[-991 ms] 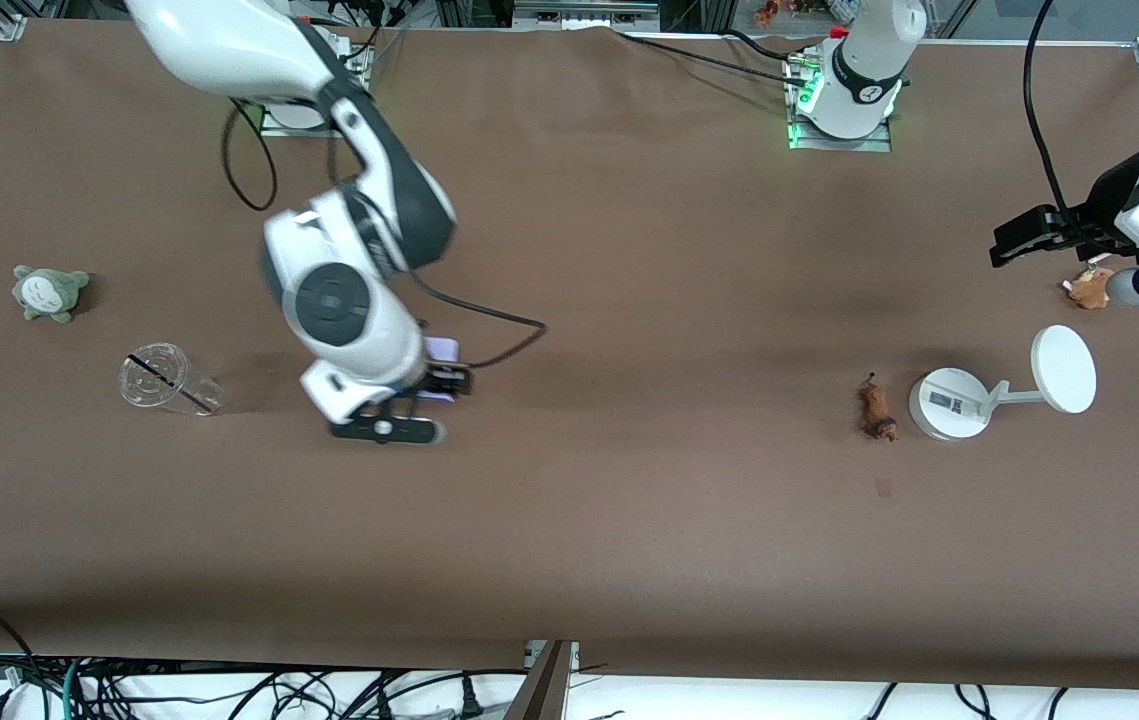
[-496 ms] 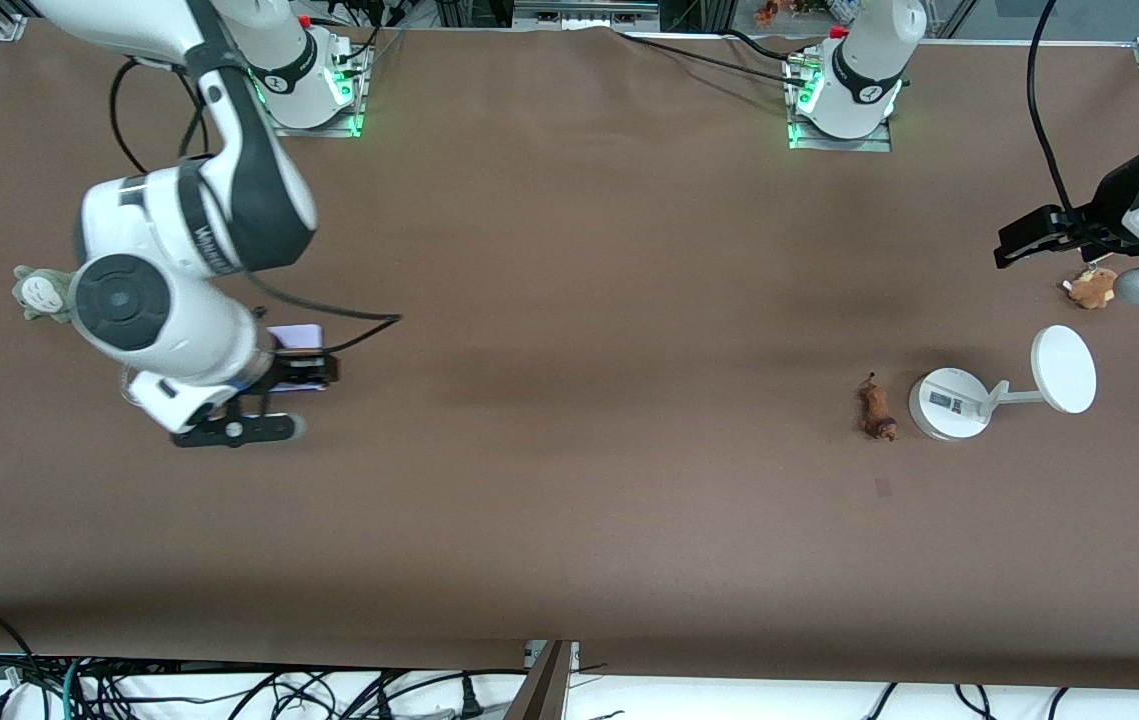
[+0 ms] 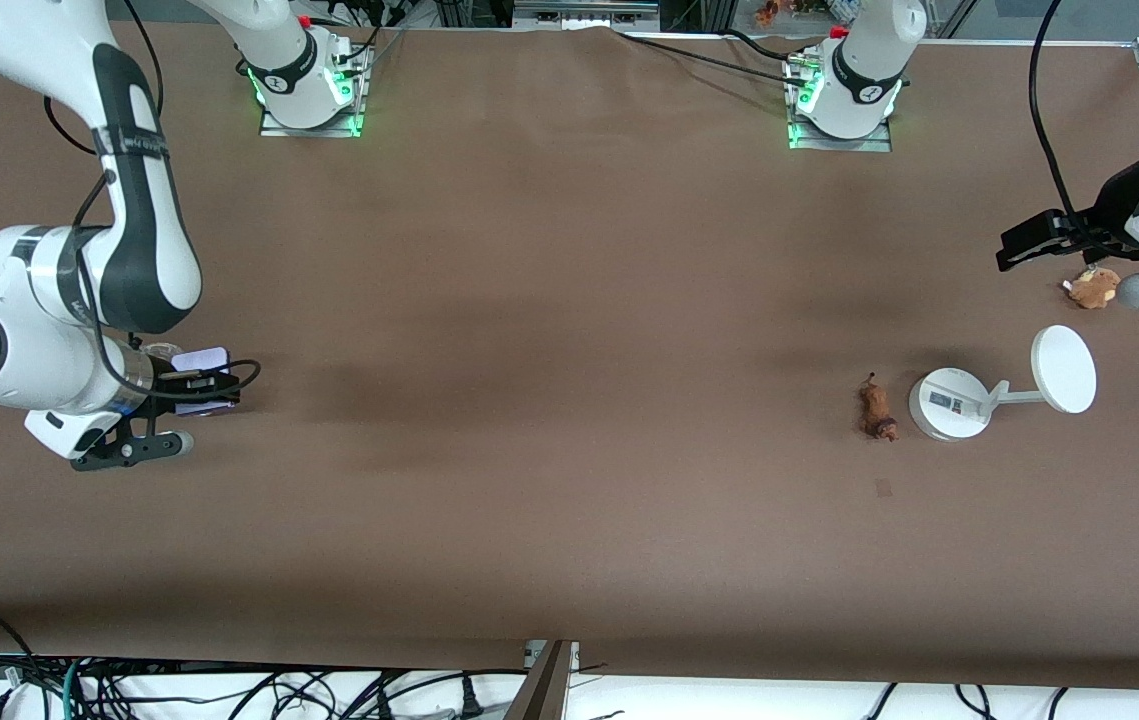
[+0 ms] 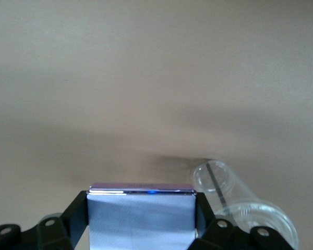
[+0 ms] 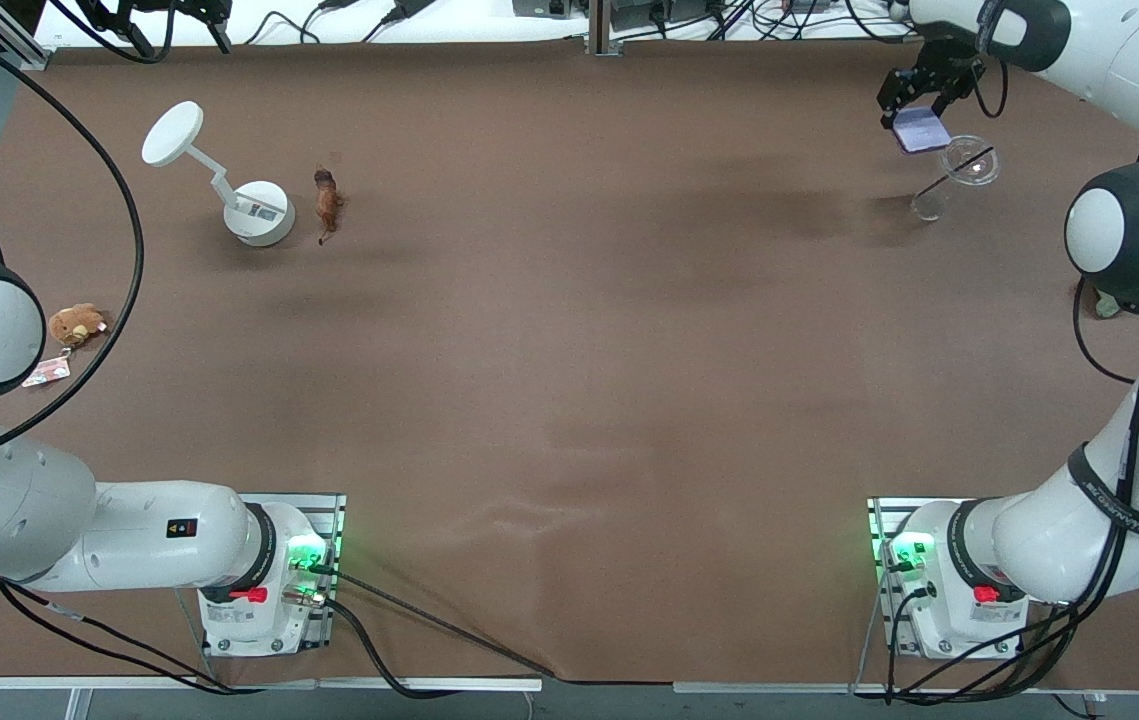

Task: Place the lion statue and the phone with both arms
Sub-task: 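Carry the phone with the right gripper toward the clear cup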

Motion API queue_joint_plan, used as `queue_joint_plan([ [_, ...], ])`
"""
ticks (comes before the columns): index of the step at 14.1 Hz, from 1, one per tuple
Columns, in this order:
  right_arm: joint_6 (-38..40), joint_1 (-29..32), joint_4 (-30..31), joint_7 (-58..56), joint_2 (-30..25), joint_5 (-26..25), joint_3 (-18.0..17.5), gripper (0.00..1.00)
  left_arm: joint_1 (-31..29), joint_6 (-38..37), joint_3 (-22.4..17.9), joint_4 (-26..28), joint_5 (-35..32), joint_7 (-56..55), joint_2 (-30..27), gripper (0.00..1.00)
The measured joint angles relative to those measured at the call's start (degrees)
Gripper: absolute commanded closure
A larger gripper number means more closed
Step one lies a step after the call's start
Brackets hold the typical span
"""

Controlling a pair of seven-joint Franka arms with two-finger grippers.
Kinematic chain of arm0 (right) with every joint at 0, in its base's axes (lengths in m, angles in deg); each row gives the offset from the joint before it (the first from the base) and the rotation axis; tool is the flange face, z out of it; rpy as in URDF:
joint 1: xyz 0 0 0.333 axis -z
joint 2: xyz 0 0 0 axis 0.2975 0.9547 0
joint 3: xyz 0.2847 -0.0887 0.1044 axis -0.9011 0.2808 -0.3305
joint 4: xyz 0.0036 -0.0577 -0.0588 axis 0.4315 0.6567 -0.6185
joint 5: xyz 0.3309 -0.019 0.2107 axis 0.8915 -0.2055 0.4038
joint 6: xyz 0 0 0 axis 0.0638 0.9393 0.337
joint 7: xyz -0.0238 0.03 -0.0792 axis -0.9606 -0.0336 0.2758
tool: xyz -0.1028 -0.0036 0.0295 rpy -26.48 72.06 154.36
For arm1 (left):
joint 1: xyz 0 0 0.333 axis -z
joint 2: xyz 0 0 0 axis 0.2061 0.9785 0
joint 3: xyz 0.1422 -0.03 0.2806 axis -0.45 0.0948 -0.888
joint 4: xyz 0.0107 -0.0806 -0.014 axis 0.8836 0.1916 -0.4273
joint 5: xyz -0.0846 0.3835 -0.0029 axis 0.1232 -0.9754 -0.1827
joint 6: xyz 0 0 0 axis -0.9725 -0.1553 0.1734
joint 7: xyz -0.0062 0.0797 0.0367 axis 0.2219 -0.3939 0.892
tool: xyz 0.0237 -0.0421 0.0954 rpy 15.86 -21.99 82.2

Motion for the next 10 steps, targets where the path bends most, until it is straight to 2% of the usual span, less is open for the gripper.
queue_joint_plan([
  [3, -5.7, -0.4, 3.0, 0.0, 1.8, 2.0, -0.6, 0.59, 0.0, 0.0, 0.0, 0.0, 0.0, 0.0, 0.1, 0.0],
  [10, -9.8, -1.1, 5.3, 0.0, 4.2, 2.5, -0.8, 0.59, 0.0, 0.0, 0.0, 0.0, 0.0, 0.0, 0.1, 0.0],
])
